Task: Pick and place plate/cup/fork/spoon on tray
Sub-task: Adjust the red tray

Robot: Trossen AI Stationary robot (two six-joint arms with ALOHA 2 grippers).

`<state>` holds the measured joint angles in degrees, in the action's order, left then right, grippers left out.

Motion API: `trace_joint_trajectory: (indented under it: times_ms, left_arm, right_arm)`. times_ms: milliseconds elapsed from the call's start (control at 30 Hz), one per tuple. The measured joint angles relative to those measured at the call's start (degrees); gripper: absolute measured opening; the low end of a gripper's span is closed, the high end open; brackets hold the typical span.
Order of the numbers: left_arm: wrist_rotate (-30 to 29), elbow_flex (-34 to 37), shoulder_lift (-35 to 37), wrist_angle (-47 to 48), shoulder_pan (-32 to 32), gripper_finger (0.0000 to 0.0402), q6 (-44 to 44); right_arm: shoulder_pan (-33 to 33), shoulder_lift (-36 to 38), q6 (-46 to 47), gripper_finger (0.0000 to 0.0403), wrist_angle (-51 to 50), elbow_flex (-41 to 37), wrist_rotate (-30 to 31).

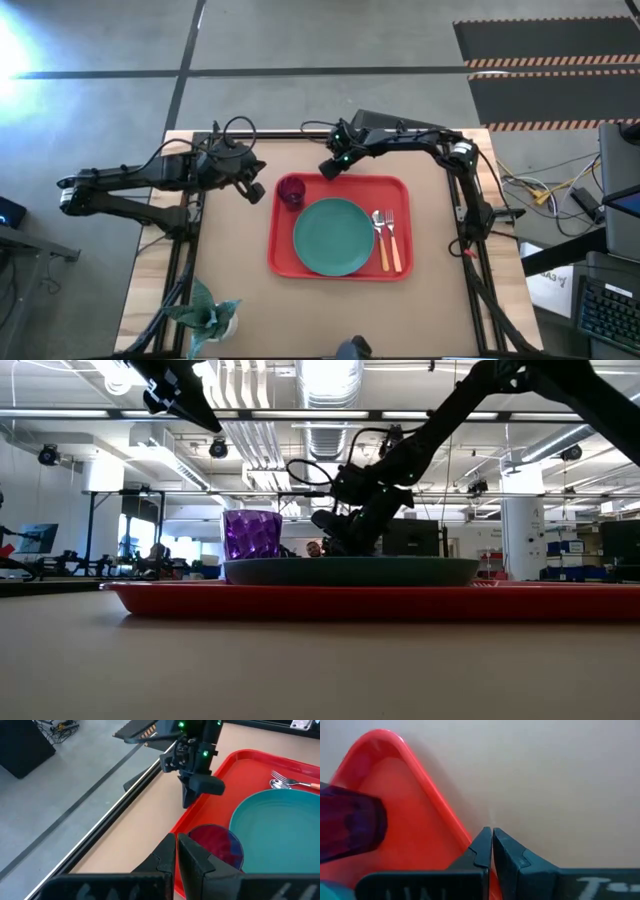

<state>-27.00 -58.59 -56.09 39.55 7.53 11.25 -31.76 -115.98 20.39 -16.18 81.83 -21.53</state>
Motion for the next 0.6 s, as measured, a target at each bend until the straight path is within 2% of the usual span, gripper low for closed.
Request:
trace_joint_trajectory:
  times_ms: [333,600]
  left_arm:
    - [0.02,0.00,0.04,-0.02,0.00,0.0000,0.35]
    - [0.02,0.02,0.01,-0.04,0.00,0.0000,0.37]
  right_arm:
    - [4.59,0.00,-0.38,0.0008,-0.31,-0.36,-0.05]
    - [4.72,0.00,-0.41,0.0008,-0.48,-0.42,0.48]
